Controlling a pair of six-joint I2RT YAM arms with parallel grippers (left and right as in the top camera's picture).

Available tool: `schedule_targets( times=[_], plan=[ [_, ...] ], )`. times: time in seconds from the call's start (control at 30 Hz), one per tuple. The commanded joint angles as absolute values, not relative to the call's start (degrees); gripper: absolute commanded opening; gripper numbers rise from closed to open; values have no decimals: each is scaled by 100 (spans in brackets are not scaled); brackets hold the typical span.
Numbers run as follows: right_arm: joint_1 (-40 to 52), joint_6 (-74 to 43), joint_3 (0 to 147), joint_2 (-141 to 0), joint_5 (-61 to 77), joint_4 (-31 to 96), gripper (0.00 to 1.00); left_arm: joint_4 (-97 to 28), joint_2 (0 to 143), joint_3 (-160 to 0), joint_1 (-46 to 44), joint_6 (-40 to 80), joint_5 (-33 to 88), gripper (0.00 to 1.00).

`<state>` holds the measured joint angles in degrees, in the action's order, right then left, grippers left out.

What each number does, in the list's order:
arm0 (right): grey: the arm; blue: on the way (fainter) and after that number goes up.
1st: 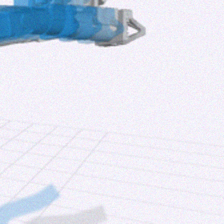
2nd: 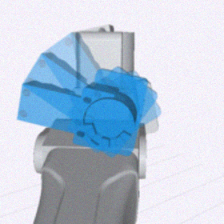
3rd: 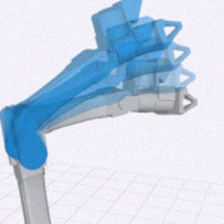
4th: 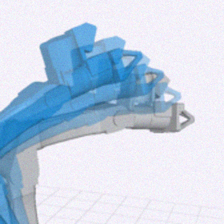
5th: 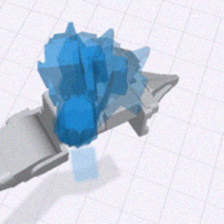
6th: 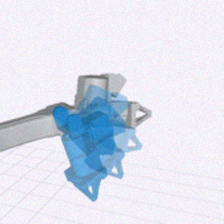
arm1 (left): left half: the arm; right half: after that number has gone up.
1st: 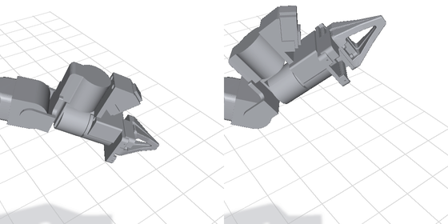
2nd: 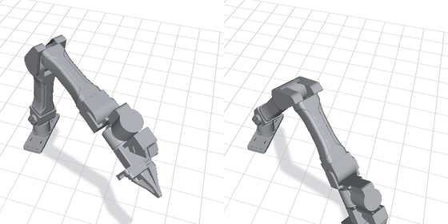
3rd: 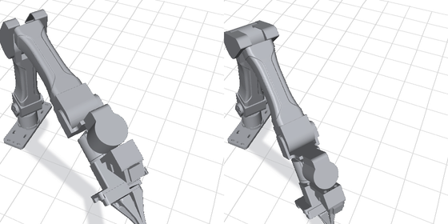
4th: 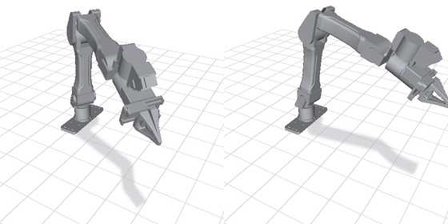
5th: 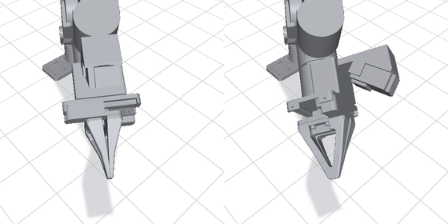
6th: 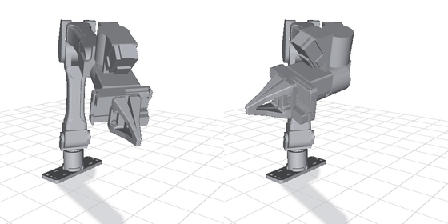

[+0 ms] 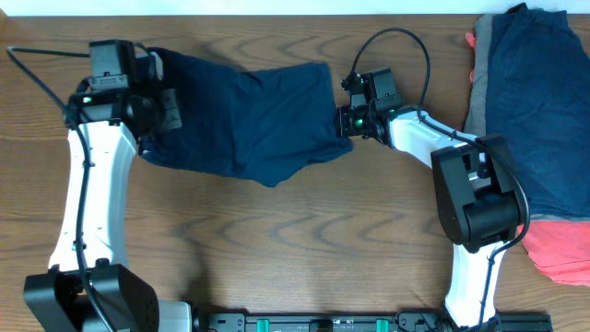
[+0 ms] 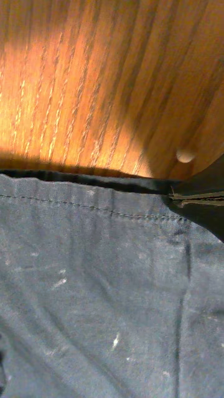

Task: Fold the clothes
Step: 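Fold the left end over toward the right gripper's end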

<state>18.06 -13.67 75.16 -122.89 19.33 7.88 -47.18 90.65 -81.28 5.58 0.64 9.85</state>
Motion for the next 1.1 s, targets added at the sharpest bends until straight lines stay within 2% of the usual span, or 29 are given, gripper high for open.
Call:
schedule_targets(
  times=[0.0, 0.4, 0.83, 1.07],
  plan=[
    [1900, -1481, 7415, -12709, 1914, 939, 1, -4602, 9098, -8320, 176, 296, 1000, 6],
    [1949, -1479, 7415, -12709, 1914, 976, 1, -3736, 9343, -8318, -1140, 1157, 989, 6],
    [1946, -1479, 7415, -12709, 1911, 1011, 1, -2368, 10457, -8318, -1990, 1476, 1310, 6],
    [1946, -1479, 7415, -12709, 1911, 1011, 1, -2121, 10643, -8318, -2294, 1494, 1308, 6]
  ],
)
